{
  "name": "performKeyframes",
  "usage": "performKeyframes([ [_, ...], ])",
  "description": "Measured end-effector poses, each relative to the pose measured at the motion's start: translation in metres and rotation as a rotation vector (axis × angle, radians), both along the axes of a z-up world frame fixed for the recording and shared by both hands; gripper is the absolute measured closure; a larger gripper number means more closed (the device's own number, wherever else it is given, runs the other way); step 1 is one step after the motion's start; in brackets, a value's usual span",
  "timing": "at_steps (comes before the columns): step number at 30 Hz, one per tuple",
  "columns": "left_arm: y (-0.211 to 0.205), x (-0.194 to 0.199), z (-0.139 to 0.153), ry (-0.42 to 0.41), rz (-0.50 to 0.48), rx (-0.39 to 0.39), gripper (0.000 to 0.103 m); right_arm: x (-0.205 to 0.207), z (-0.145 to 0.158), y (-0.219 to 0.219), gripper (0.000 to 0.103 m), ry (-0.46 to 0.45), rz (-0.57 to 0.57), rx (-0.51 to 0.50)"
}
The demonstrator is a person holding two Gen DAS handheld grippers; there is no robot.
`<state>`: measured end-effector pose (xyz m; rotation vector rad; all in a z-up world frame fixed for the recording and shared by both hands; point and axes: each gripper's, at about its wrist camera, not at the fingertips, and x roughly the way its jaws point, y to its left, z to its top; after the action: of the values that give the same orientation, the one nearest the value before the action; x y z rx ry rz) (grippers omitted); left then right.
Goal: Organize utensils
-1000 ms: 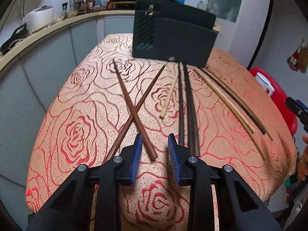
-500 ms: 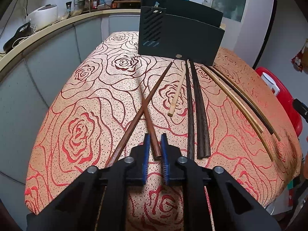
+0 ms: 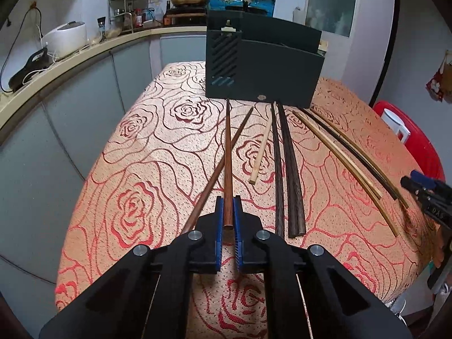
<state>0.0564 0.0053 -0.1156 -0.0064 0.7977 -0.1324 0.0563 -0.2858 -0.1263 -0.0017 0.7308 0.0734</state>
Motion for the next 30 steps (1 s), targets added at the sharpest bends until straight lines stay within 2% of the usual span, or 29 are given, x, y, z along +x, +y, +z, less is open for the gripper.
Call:
performKeyframes([
  [7,0.005,-0.003,0.006,-0.014,0.004,0.005,0.097,-0.015,-0.010,0.011,0.070,0.021,0.051,-0.058],
  [16,0.005,-0.004,0.003,-0.009,0.000,0.018,0.097,-0.018,-0.017,0.019,0.087,0.004,0.086,-0.079],
  [20,0.005,-0.005,0.004,-0.015,-0.001,0.023,0.097,-0.017,-0.016,0.019,0.095,0.012,0.094,-0.057],
  [25,0.007,-0.009,0.015,-0.046,-0.001,0.044,0.097,-0.017,-0.011,0.018,0.095,0.011,0.084,-0.045],
  [30,0.010,-0.019,0.035,-0.109,0.003,0.077,0.097,-0.025,0.017,0.015,0.096,-0.059,0.085,0.005],
])
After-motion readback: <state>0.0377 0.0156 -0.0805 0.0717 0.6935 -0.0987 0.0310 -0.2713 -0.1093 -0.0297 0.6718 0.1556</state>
